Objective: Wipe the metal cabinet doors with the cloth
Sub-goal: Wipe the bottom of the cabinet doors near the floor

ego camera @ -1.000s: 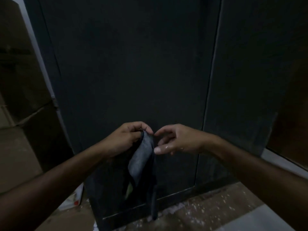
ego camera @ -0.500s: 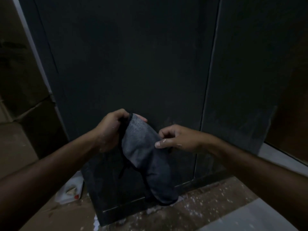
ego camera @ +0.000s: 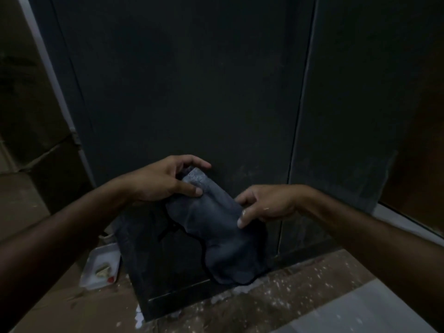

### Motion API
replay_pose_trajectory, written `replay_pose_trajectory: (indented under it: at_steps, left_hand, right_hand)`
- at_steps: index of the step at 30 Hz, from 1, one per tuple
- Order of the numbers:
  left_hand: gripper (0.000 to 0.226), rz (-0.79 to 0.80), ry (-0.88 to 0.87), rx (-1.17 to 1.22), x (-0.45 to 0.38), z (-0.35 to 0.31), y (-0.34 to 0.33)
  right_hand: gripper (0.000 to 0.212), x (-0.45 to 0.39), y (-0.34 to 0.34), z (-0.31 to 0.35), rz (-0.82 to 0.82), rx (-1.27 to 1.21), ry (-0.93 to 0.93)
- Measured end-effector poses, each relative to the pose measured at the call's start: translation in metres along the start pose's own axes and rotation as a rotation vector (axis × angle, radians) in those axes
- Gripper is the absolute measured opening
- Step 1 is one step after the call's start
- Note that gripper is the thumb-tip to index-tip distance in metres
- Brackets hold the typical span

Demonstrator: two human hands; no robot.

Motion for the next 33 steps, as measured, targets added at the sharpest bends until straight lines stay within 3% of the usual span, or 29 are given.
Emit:
replay_pose_trajectory:
  at_steps: [2,6,11,13,15,17,19,21,23,24,27,28,30,32,33]
  left_hand:
    - [0.053,0.002,-0.007,-0.070,0.003,-0.002,0.001]
    - [0.036,-0.091,0.010,-0.311,0.002,0.009,0.001]
    - [0.049,-0.151,0.076,-0.472,0.001,0.014,-0.008]
    - [0.064,-0.143,0.108,-0.282,0.002,0.013,-0.019]
    - [0.075,0.038,0.192,0.085,0.003,0.021,-0.050]
    - [0.068,0.196,0.271,0.297,0.010,0.025,-0.077]
    - [0.072,0.134,0.296,0.185,0.012,0.030,-0.074]
    - [0.086,-0.107,0.197,-0.140,0.008,0.020,-0.049]
    - [0.085,-0.328,0.056,-0.326,0.010,-0.004,-0.029]
    - [0.082,-0.348,0.009,-0.321,0.011,-0.014,-0.029]
    - [0.070,-0.160,-0.009,-0.215,0.014,-0.034,-0.058]
    - [0.061,-0.135,-0.009,-0.225,0.014,-0.034,-0.067]
    - [0.042,-0.224,-0.028,-0.317,0.008,-0.024,-0.062]
    - [0.019,-0.293,-0.045,-0.296,0.003,-0.015,-0.047]
    - [0.017,-0.275,-0.051,-0.235,0.002,-0.012,-0.042]
  right_hand:
    - [0.043,0.000,-0.001,-0.003,0.031,0.065,-0.039]
    - [0.042,0.007,0.007,0.011,-0.016,-0.055,0.017]
    - [0.035,0.017,0.023,0.024,-0.099,-0.261,0.109]
    - [0.034,0.022,0.026,0.030,-0.084,-0.341,0.160]
    - [0.038,0.028,0.028,0.036,-0.077,-0.419,0.210]
    - [0.047,0.032,0.030,0.039,-0.059,-0.461,0.233]
    - [0.047,0.032,0.031,0.040,-0.088,-0.399,0.213]
    - [0.034,0.033,0.034,0.045,-0.186,-0.333,0.184]
    - [0.020,0.035,0.035,0.053,-0.265,-0.378,0.186]
    - [0.016,0.035,0.033,0.057,-0.268,-0.449,0.185]
    - [0.015,0.034,0.012,0.076,-0.122,-0.578,0.215]
    - [0.012,0.032,0.005,0.081,-0.094,-0.560,0.216]
    - [0.020,0.027,0.005,0.073,-0.197,-0.440,0.155]
    - [0.020,0.029,0.025,0.068,-0.455,-0.074,0.167]
    - [0.010,0.034,0.036,0.072,-0.596,0.181,0.228]
Point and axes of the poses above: each hand's wrist, its own x-axis away from the middle knuckle, its own y-axis out of the back of the hand, z = x × y, the point moved 8 cm from there along -x, towards the middle knuckle, and after that the axes turned 3 degrees about -z, right-handed, at the moved point
